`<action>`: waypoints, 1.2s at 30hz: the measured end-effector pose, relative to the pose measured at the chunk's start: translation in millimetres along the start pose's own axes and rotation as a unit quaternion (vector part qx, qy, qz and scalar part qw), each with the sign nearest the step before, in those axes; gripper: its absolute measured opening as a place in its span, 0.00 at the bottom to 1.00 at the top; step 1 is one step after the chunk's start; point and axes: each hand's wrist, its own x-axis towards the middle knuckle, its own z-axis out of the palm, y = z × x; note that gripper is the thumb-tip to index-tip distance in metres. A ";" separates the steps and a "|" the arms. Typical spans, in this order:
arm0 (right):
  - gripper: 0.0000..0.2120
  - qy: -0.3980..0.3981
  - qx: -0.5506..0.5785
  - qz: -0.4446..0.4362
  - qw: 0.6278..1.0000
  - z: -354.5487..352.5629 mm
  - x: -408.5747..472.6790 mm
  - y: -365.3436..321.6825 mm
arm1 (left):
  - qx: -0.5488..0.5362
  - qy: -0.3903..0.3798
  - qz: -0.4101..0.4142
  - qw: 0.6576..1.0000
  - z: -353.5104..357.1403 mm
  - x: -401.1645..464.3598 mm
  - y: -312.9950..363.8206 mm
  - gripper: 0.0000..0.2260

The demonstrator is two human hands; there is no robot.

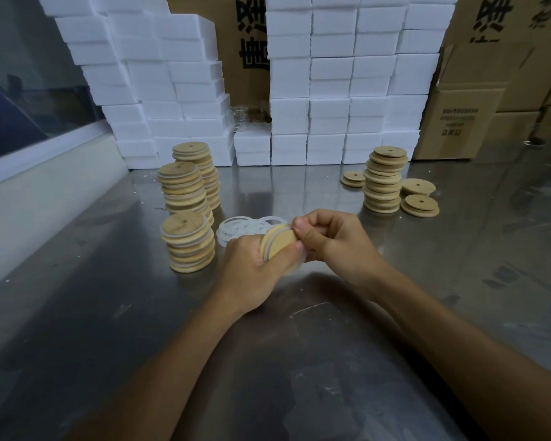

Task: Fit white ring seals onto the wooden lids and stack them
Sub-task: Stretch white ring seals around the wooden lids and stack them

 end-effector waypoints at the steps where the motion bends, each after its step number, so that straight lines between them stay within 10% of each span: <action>1: 0.12 0.000 -0.004 0.005 1.000 0.0 0.1 0.7 | -0.002 0.001 0.004 1.000 -0.2 -0.1 -0.2 0.12; 25: 0.07 0.004 0.017 -0.007 1.000 -3.0 1.4 6.4 | -0.054 0.011 0.005 0.998 1.4 3.1 -4.3 0.10; 36: 0.04 0.008 -0.237 -0.166 0.957 -3.8 0.9 0.1 | -0.026 -0.030 -0.045 0.998 0.6 0.2 -0.5 0.17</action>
